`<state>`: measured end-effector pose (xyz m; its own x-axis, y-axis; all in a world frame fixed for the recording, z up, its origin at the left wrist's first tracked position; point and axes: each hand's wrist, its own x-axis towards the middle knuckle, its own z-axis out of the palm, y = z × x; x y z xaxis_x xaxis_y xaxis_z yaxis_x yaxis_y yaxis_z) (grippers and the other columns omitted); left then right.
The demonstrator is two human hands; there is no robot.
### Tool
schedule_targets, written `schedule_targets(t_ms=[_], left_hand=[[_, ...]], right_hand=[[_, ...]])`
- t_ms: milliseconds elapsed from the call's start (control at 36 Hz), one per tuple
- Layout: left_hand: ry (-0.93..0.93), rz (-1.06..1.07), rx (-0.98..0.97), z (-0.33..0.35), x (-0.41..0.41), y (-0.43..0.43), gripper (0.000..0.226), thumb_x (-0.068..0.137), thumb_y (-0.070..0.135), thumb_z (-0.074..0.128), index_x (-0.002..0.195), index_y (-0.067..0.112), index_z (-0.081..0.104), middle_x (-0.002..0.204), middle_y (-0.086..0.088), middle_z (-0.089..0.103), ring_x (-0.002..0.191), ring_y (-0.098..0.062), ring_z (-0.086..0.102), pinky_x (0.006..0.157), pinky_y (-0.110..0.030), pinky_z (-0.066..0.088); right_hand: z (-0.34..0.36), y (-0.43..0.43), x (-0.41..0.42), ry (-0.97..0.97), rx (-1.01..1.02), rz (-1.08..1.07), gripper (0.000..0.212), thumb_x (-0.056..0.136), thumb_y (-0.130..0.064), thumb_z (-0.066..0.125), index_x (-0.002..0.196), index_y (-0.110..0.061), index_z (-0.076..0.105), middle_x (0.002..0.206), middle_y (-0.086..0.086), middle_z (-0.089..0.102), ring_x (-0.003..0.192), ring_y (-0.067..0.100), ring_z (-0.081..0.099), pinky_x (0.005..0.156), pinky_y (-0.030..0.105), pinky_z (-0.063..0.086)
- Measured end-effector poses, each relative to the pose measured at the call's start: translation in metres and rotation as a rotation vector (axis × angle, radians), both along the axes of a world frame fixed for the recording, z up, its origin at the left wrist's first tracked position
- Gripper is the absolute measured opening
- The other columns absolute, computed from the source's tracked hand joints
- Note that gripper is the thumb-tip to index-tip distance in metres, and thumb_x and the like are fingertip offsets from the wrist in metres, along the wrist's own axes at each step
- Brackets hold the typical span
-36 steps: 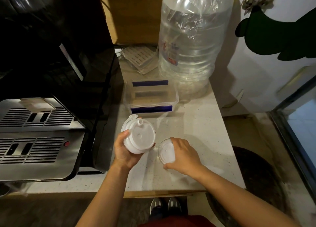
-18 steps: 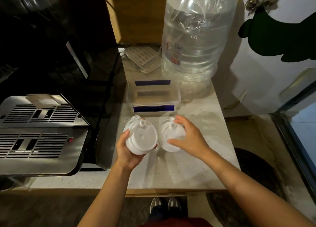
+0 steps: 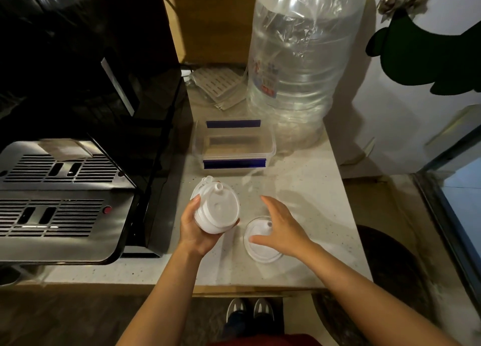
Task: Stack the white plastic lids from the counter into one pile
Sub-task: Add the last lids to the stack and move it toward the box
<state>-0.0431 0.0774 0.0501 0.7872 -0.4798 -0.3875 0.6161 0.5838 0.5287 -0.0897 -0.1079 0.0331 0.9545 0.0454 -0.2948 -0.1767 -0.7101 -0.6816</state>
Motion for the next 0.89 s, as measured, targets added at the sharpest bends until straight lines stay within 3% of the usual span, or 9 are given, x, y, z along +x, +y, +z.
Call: schedule_targets(t_ms=[306,500,694,889], left_hand=[[-0.023,-0.014,0.015,-0.002,-0.002,0.001,0.094,0.030,0.050,0.084,0.114,0.026,0.050,0.108,-0.010,0.051,0.101,-0.030,0.048,0.066,-0.041,0.057],[-0.001,-0.019,0.020,-0.001,-0.001,-0.002,0.095,0.030,0.049,0.084,0.115,0.026,0.049,0.112,-0.011,0.048,0.107,-0.031,0.043,0.066,-0.042,0.057],[-0.029,-0.025,0.020,-0.001,0.002,-0.001,0.095,0.031,0.050,0.084,0.115,0.027,0.048,0.106,-0.010,0.052,0.100,-0.031,0.049,0.066,-0.041,0.057],[-0.016,-0.026,0.039,0.004,0.007,-0.002,0.092,0.028,0.050,0.085,0.111,0.026,0.052,0.107,-0.012,0.053,0.101,-0.032,0.049,0.063,-0.042,0.057]], right_hand=[[-0.018,0.007,-0.023,-0.009,-0.201,-0.015,0.111,0.055,-0.060,0.074,0.139,-0.027,0.009,0.151,0.000,0.018,0.136,0.020,0.021,0.108,0.039,0.028],[-0.025,0.012,-0.029,-0.053,-0.302,-0.040,0.100,0.058,-0.056,0.073,0.135,-0.023,0.018,0.143,0.002,0.033,0.128,0.022,0.029,0.102,0.035,0.032],[-0.023,0.006,-0.028,-0.038,-0.246,-0.104,0.093,0.063,-0.047,0.073,0.135,-0.023,0.019,0.142,0.003,0.033,0.128,0.021,0.030,0.100,0.033,0.035],[0.004,-0.012,-0.006,-0.109,-0.047,-0.188,0.096,0.058,-0.040,0.080,0.133,-0.027,0.022,0.139,0.002,0.034,0.126,0.018,0.032,0.093,0.028,0.034]])
